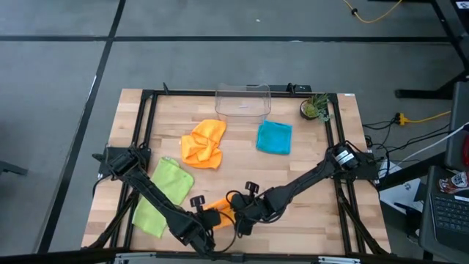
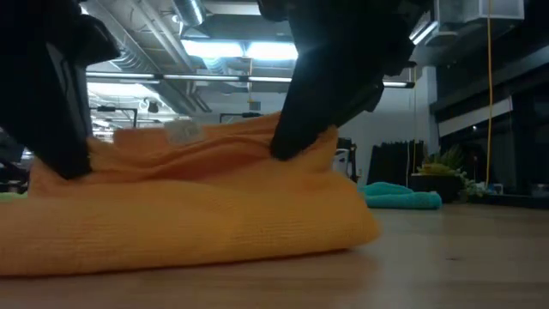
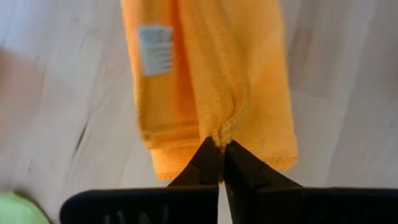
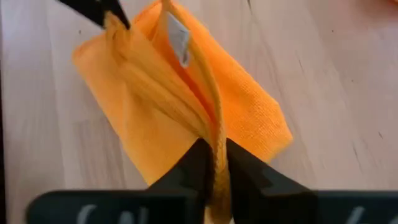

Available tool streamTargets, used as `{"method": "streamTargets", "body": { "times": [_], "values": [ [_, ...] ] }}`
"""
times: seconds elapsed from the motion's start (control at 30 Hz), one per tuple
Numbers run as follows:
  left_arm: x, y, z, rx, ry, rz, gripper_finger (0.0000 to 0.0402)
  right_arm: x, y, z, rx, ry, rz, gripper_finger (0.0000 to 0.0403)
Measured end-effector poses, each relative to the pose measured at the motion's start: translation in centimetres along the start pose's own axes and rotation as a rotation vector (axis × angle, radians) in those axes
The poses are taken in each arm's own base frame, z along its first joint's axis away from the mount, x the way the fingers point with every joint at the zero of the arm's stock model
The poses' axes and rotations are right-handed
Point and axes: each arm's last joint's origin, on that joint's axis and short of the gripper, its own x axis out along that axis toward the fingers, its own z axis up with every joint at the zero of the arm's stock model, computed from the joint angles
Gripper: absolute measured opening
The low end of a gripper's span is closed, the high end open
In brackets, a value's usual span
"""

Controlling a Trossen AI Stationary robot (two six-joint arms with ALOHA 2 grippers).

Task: Fold microfiber towels
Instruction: Fold the bottom orange microfiber cloth

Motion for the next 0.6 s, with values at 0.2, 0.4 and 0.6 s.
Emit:
{"method": "streamTargets", "body": {
  "times": [0.2, 0.4, 0.6],
  "values": [
    [0.0, 0.0, 0.0, -0.024, -0.002, 0.001, 0.0, 0.0, -0.1, 0.1, -0.023, -0.013, -0.009, 0.0126],
    [0.0, 0.0, 0.0, -0.027, -0.025, 0.014, 0.0033, 0.3, -0.6, 0.6, -0.024, -0.026, -0.022, 0.0178],
    [-0.7, 0.3, 0.3, -0.011, -0.033, 0.056, 0.0079, -0.3, -0.8, 2.5, 0.004, -0.046, 0.016, 0.0202]
  ]
}}
